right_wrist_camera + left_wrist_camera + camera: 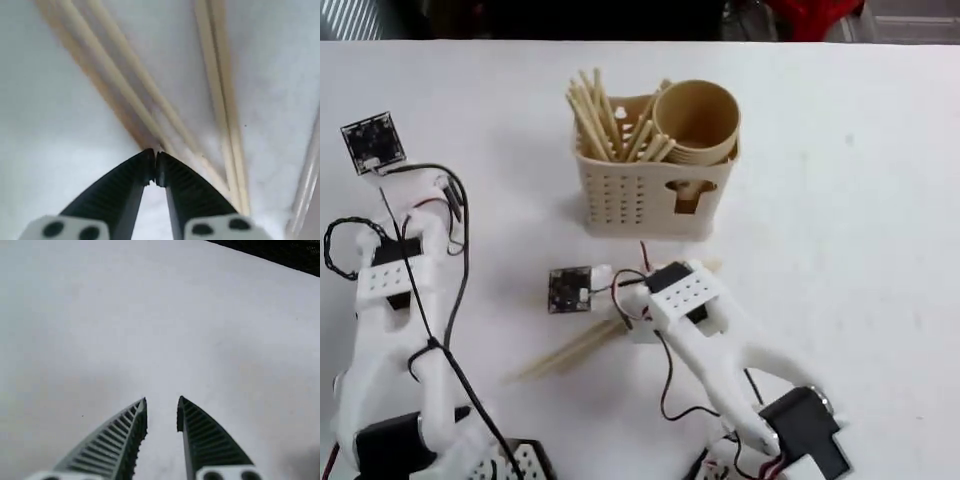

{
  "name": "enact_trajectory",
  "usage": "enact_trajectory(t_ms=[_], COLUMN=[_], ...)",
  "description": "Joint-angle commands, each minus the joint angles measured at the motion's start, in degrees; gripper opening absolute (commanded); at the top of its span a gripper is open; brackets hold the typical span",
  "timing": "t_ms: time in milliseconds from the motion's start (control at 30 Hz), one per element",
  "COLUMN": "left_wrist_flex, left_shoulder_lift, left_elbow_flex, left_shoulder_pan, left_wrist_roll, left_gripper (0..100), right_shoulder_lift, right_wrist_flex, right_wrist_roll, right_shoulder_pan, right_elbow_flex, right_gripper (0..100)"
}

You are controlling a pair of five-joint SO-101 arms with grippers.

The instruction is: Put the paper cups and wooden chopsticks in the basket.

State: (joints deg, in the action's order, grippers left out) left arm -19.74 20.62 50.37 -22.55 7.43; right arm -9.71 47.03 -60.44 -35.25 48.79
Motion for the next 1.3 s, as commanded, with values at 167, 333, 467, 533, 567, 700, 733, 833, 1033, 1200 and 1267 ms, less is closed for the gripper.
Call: enact_trajectory(t_ms=[167,333,467,533,567,700,733,833,1033,1200,1267], left_wrist_flex=[0.88,0.88,0.88,0.88,0.88,0.88,0.88,0.88,0.79,0.88,0.88], left_shoulder_lift=[1.54,1.54,1.54,1.54,1.54,1.54,1.54,1.54,1.54,1.54,1.54], left_elbow_flex=[-0.18,-0.18,-0.18,-0.18,-0.18,-0.18,-0.18,-0.18,-0.18,-0.18,-0.18], left_shoulder_pan=[-0.13,-0.13,-0.13,-0.13,-0.13,-0.13,-0.13,-0.13,-0.13,-0.13,-0.13], left_wrist_roll=[-0.62,-0.62,-0.62,-0.62,-0.62,-0.62,-0.62,-0.62,-0.62,-0.62,-0.62], left_gripper=[12,12,12,12,12,12,12,12,12,12,12], right_shoulder_lift=[-0.13,-3.82,-5.93,-5.93,-5.93,-6.90,-7.08,-6.46,-0.22,6.29,7.16], right_wrist_flex=[0.40,3.38,3.38,3.47,3.74,5.41,4.44,0.40,-2.07,-2.77,-2.42], right_wrist_roll=[6.59,7.38,10.46,10.37,10.02,2.55,2.29,0.62,-4.13,-3.16,-2.90], right_shoulder_pan=[4.70,5.41,8.40,9.19,8.57,0.31,-1.27,-2.15,-2.77,-2.51,-1.98], right_elbow_flex=[-4.31,-4.31,-4.40,-4.31,-4.04,-1.23,-0.62,-0.26,-1.67,-4.31,-5.45], right_gripper=[1.6,1.6,1.5,1.6,1.7,7.6,11.7,21.4,16.0,15.4,12.3])
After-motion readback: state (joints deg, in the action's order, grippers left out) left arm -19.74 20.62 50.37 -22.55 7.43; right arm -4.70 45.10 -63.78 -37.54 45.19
